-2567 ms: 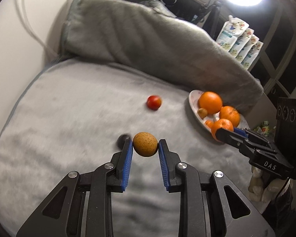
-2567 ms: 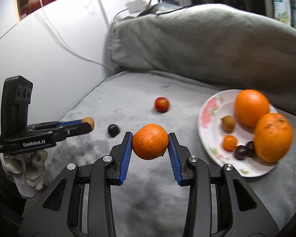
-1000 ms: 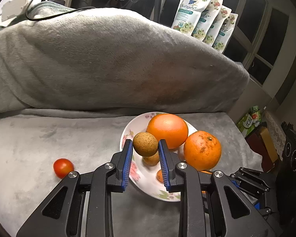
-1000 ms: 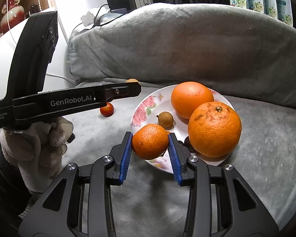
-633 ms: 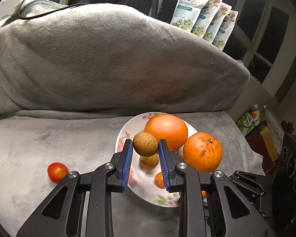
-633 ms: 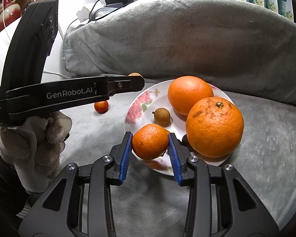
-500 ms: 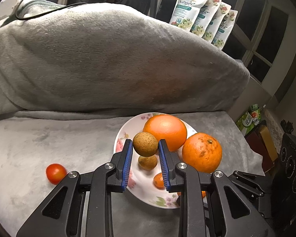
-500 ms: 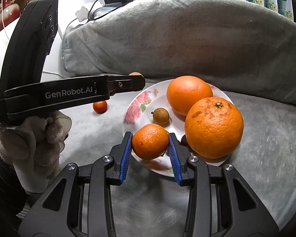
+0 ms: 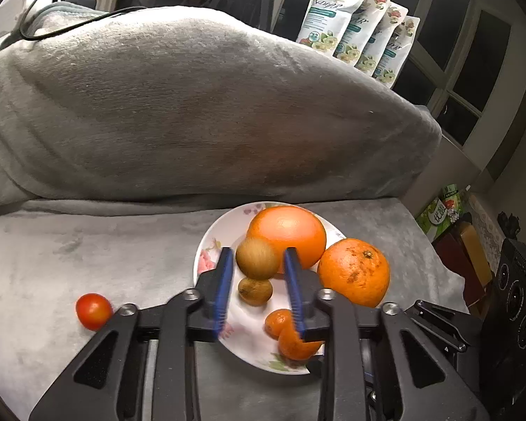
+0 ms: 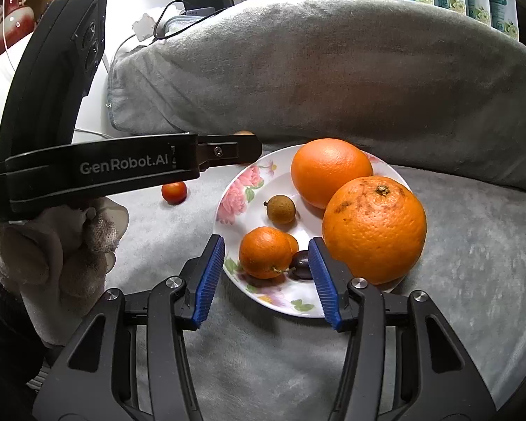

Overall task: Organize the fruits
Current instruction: 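Lower and release the kiwi with the left gripper while the right gripper releases the tangerine, then withdraw both open grippers from the plate toward the blanket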

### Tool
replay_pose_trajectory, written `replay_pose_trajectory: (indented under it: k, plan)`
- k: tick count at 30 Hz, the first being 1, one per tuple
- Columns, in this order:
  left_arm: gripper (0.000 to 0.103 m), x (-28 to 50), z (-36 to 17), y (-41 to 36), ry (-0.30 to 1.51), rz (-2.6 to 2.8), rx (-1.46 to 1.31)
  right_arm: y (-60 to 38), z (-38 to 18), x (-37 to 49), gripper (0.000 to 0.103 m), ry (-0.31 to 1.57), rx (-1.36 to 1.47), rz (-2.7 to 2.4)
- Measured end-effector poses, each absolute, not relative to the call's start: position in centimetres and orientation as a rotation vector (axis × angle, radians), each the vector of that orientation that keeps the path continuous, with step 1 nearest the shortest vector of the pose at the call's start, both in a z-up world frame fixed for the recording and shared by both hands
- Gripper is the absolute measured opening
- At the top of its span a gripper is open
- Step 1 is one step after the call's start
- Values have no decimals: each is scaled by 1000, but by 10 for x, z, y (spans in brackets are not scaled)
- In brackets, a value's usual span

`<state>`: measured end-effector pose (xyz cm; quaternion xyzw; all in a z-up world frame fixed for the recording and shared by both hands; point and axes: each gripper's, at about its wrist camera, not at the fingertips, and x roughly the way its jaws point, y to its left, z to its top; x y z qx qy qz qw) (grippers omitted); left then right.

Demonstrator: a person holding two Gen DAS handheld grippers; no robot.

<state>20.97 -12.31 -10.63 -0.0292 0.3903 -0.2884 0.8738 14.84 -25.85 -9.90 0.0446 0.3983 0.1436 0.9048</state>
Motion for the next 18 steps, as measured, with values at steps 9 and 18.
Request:
replay_pose_trajectory:
  k: [9,18]
  plan:
    - [57,208,-100,-125,795,-602,-57,-258,-98,145,68,816,91,297]
    - [79,205,-94,-123,776,-587,-62,-255,-94,140,81,804,89,311]
